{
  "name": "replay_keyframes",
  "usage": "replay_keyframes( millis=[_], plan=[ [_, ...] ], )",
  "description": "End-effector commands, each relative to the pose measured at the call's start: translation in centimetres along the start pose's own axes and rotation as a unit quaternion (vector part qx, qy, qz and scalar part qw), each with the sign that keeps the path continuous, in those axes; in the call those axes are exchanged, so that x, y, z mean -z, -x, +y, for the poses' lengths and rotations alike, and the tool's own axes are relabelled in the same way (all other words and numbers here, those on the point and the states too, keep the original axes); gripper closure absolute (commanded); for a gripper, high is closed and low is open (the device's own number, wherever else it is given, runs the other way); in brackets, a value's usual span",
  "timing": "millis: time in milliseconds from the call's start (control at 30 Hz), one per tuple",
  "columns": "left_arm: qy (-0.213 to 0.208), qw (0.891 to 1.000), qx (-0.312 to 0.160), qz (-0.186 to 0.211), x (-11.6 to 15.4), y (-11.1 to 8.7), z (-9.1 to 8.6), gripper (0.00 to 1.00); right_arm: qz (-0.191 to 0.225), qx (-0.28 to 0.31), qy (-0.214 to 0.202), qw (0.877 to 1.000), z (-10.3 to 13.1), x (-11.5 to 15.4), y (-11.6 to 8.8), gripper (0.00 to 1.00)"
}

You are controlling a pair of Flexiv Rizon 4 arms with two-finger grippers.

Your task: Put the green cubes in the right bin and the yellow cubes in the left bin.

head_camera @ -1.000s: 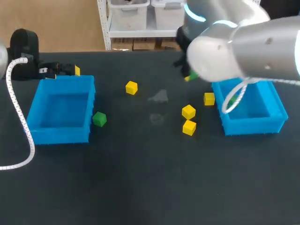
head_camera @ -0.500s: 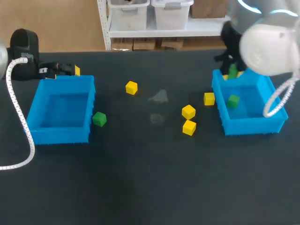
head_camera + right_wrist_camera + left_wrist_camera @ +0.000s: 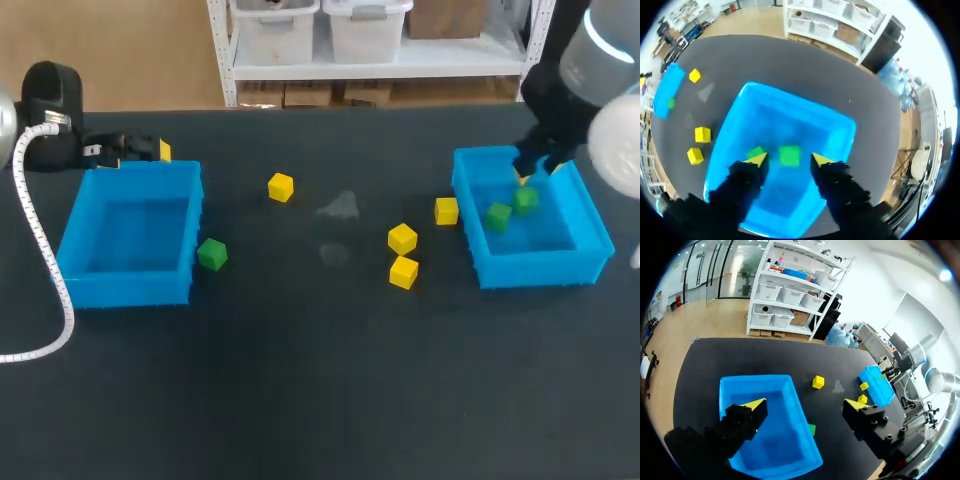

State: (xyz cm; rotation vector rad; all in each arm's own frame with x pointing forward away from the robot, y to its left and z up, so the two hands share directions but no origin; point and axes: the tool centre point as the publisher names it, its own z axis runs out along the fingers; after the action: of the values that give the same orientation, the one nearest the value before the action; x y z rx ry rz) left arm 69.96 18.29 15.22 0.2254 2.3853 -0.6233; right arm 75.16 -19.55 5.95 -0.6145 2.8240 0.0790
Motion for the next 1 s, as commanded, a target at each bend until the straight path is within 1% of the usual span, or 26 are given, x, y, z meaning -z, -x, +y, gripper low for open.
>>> replay_keyframes(
  millis=[33,100,167,333,433,533,700,833,1000],
  plan=[
    [-0.005,1.000,-0.001,-0.003,0.0,-0.1,0.2,0.00,-0.025,0.018,0.005,1.000,-1.0,0.8,-0.2,0.00],
    [-0.005,1.000,-0.001,-0.003,0.0,-0.1,0.2,0.00,-0.027,0.034,0.007,0.999,-1.0,1.1,0.2,0.00],
    [-0.005,1.000,-0.001,-0.003,0.0,-0.1,0.2,0.00,-0.032,0.054,0.010,0.998,-0.3,1.6,0.7,0.00],
    [-0.005,1.000,-0.001,-0.003,0.0,-0.1,0.2,0.00,-0.051,0.097,0.022,0.994,2.6,3.0,2.9,0.00],
    [-0.005,1.000,-0.001,-0.003,0.0,-0.1,0.2,0.00,-0.058,0.127,0.034,0.990,5.1,3.6,4.4,0.00],
    [-0.005,1.000,-0.001,-0.003,0.0,-0.1,0.2,0.00,-0.064,0.171,0.047,0.982,8.0,3.7,5.7,0.00],
    [-0.005,1.000,-0.001,-0.003,0.0,-0.1,0.2,0.00,-0.066,0.233,0.070,0.968,12.4,3.4,7.1,0.00],
    [-0.005,1.000,-0.001,-0.003,0.0,-0.1,0.2,0.00,-0.066,0.270,0.084,0.957,15.4,3.1,8.0,0.00],
    [-0.005,1.000,-0.001,-0.003,0.0,-0.1,0.2,0.00,-0.066,0.316,0.098,0.941,19.0,2.0,8.9,0.00]
  ],
)
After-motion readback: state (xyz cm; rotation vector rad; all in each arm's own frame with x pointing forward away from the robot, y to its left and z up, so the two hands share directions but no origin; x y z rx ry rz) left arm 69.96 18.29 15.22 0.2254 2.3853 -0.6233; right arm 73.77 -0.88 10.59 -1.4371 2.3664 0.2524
